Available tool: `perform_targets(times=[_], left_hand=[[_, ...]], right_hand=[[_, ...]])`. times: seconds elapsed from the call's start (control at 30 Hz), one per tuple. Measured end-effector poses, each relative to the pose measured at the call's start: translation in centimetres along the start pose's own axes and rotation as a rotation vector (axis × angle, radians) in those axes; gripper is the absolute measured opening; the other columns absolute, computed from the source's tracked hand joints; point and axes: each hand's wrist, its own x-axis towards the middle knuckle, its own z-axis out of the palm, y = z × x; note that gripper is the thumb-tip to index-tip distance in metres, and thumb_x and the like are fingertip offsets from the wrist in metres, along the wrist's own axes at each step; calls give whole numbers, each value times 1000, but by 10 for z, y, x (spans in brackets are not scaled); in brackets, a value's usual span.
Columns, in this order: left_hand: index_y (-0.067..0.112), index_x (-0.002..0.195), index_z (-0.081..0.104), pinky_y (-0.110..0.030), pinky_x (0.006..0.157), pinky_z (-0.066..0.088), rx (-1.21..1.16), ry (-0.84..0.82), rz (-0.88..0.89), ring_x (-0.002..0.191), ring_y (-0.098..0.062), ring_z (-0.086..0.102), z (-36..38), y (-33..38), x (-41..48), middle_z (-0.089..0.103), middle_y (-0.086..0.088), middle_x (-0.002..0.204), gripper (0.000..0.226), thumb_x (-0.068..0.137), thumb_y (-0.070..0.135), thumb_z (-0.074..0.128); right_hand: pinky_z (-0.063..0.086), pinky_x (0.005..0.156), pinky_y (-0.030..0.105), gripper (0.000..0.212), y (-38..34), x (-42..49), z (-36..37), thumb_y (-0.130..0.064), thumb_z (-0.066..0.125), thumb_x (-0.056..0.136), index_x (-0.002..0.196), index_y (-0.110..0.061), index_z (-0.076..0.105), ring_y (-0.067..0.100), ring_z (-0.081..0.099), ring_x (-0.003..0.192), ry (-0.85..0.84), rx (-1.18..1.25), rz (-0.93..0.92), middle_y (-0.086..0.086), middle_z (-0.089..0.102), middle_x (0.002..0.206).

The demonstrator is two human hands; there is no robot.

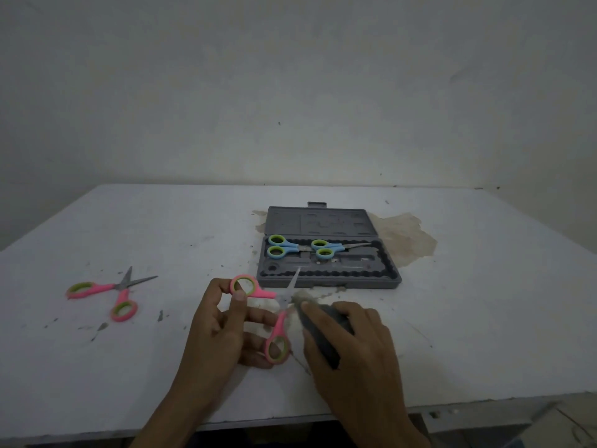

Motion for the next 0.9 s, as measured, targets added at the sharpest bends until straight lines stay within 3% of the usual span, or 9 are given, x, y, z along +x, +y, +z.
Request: perform_targets(times=[0.1,0.17,0.27,0.33,0.43,0.53,0.67,0.8,0.9], left_hand=[[22,101,51,-40,48,58,-26,21,0,55,-41,67,-1,2,-2,75,-15,77,14,100,32,40],[24,101,51,-39,47,58,-10,19,3,54,-39,68,0,1,-2,76,-14,76,13,101,31,39],[25,102,51,-40,47,58,-3,16,7,53,-40,67,0,1,-2,75,-14,76,13,101,31,39],[25,102,51,-40,47,57,-7,28,9,51,-39,66,-2,1,-3,75,-14,76,12,101,31,40],[24,99,51,-39,46,56,-14,46,3,47,-36,63,-2,0,-3,75,-14,73,12,100,30,40],[25,99,51,-38,45,55,18,37,10,48,-38,65,0,-1,-2,75,-13,73,12,101,28,40],[26,100,51,-39,44,56,5,38,16,51,-44,65,0,2,-5,75,-15,75,12,100,30,40],[20,99,50,-35,40,52,-30,80,-6,46,-39,61,-1,3,-6,73,-18,71,13,103,26,40],[22,99,50,-31,38,49,-15,92,-11,43,-37,59,-1,3,-5,73,-18,70,12,103,25,39]], right_hand=[[37,62,28,42,11,0,-9,-41,53,83,122,-28,65,22,52,79,77,17,100,5,63,96],[39,67,28,42,10,-1,-14,-41,55,84,122,-26,66,20,50,84,135,13,59,6,63,99],[38,73,27,42,-1,-1,-9,-41,57,82,121,-28,66,18,49,91,72,20,-74,6,63,102],[37,69,26,43,0,1,-4,-43,55,82,122,-31,64,19,52,87,14,5,-38,4,63,100],[38,63,29,45,10,0,-6,-42,53,82,123,-28,64,24,54,78,58,12,77,5,63,95],[38,67,28,44,6,-3,-6,-41,56,83,123,-27,64,21,52,83,114,9,36,5,63,99],[37,66,27,43,-12,-8,8,-43,56,82,124,-33,61,19,53,86,9,-4,-15,2,63,100],[45,59,32,43,-5,-2,6,-37,64,74,116,-27,69,24,58,75,92,-25,142,4,66,90],[42,63,30,41,1,1,-4,-40,59,79,118,-27,68,23,54,82,139,-21,61,5,65,95]])
